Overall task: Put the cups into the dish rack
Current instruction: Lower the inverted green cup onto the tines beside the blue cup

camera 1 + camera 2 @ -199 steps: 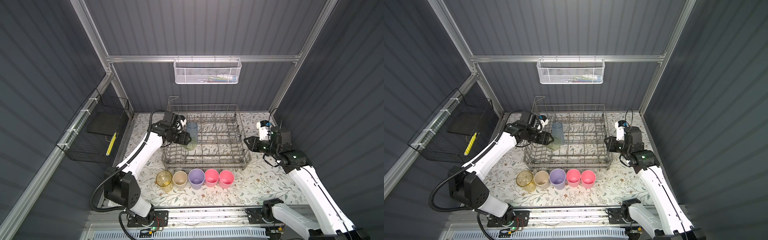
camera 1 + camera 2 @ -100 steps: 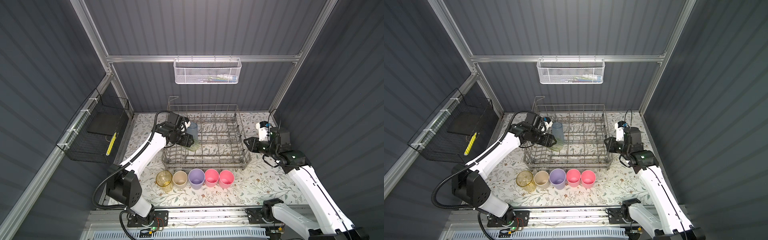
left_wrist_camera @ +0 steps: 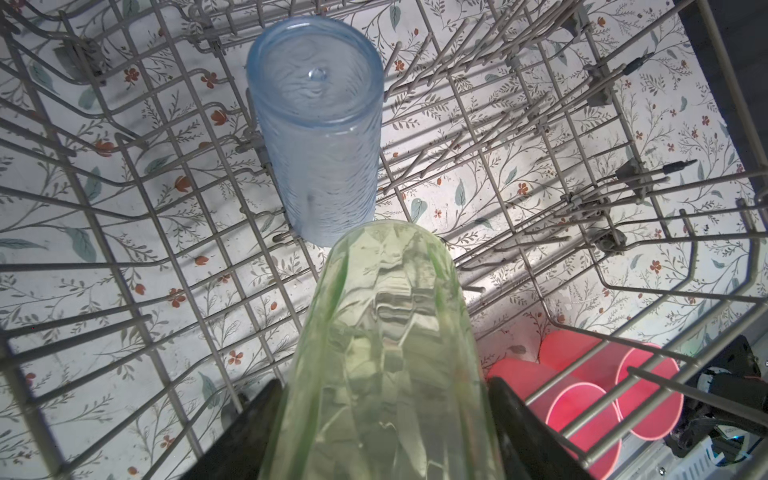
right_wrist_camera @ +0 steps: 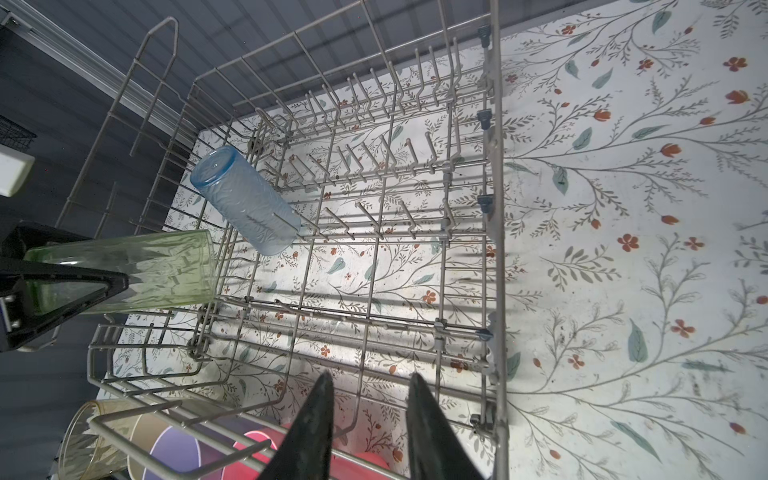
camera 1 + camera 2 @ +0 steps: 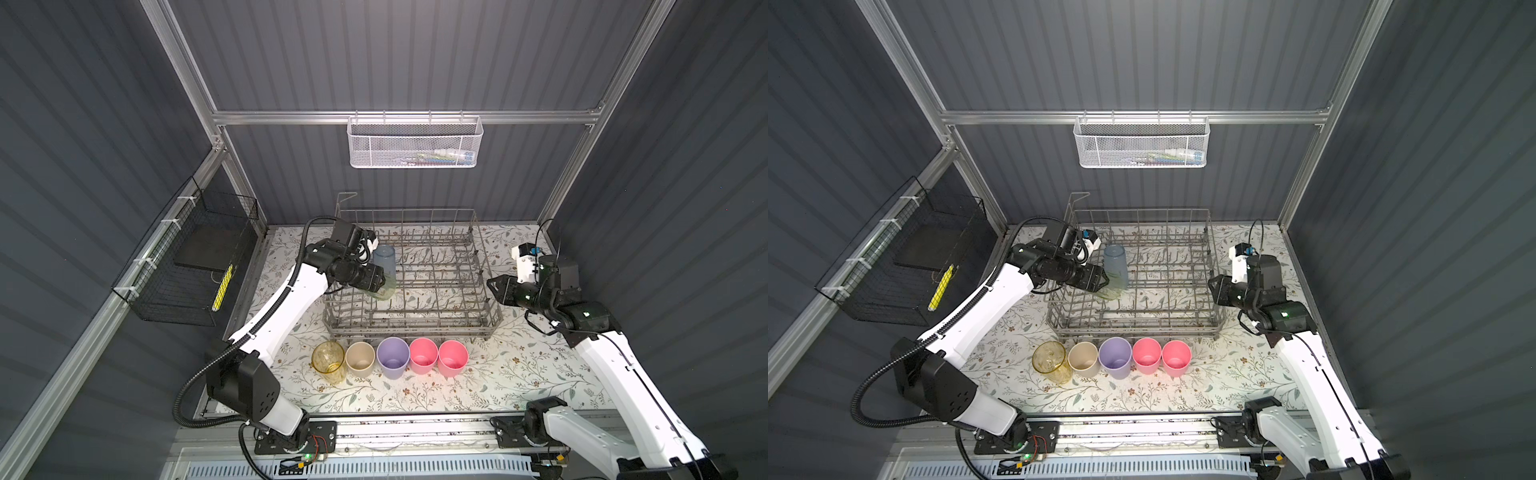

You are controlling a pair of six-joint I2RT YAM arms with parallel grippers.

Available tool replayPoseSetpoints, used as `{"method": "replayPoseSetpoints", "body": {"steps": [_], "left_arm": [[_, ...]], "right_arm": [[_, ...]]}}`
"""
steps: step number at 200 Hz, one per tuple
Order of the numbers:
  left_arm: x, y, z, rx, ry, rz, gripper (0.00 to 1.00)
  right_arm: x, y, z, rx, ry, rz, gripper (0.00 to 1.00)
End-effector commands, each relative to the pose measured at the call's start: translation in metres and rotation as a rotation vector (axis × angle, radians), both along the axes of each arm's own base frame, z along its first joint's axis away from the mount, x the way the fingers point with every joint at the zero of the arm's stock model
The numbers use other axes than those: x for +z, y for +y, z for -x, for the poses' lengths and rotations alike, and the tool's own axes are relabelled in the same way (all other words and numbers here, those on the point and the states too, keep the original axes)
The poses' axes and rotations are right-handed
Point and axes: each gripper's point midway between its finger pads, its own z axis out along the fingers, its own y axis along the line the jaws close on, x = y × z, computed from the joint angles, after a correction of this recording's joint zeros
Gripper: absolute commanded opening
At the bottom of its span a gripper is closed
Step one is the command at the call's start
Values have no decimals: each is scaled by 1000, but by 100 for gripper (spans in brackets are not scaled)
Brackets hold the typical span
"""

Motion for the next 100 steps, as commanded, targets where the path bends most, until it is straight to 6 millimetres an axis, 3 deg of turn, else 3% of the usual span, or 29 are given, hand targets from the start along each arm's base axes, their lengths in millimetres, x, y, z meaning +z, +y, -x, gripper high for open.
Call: {"method": "replayPoseSetpoints", "body": {"steps": [1, 55, 100], "left_arm": [[18, 4, 13, -30, -12, -24, 15], [13, 7, 24, -43, 28, -87, 15], [-4, 0, 24, -64, 65, -96, 15]], "right_arm": [[-2, -1, -1, -1, 0, 0, 32], [-5, 2, -4, 7, 7, -8, 32], [-7, 3, -7, 12, 11, -10, 32]]}}
